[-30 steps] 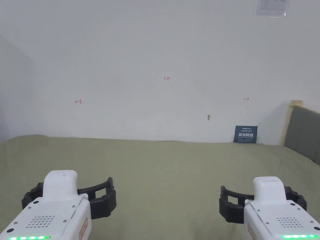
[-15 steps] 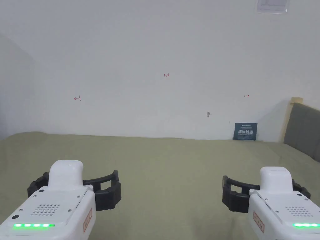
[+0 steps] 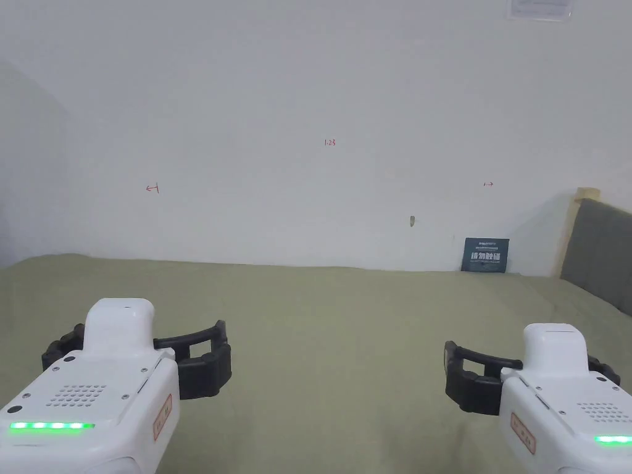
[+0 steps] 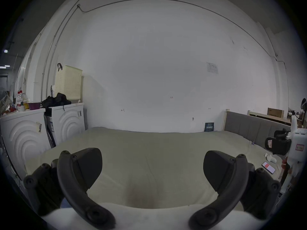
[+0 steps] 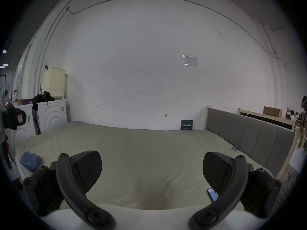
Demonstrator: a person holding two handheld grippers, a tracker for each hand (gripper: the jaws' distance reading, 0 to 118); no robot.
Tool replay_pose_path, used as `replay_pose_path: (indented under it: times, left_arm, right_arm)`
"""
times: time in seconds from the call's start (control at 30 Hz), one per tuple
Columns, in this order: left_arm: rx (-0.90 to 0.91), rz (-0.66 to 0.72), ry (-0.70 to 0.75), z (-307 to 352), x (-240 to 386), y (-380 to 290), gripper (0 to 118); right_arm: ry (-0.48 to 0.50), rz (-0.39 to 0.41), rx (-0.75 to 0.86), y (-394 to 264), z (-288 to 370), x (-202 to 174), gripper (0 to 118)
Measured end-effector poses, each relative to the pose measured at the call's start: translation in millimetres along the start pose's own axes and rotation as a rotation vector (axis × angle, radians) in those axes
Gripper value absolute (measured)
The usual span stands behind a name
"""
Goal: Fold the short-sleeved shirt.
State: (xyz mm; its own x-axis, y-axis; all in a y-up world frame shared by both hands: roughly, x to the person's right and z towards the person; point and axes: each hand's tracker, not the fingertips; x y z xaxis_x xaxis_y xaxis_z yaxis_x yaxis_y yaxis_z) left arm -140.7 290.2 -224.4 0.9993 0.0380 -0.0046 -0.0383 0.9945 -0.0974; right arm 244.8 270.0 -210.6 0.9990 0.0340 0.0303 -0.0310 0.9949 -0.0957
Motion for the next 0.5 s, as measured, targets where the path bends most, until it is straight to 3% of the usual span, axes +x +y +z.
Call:
replay_pose_path:
  times: [0.3, 0.43, 0.5]
  left_arm:
    - [-0.022, 0.012, 0.009, -2.7, 2.2, -0.8, 118]
    - [-0.023, 0.018, 0.01, -2.5, 3.2, -1.4, 118]
    - [-0.027, 0.02, 0.013, -3.0, 3.3, -2.7, 118]
  right_arm:
    - [0.012, -0.051, 0.022, 6.6, -3.5, 7.6, 118]
    - [0.118, -0.128, -0.009, 6.5, -7.4, 16.0, 118]
    - [0.109, -0.136, -0.014, 6.7, -7.2, 16.3, 118]
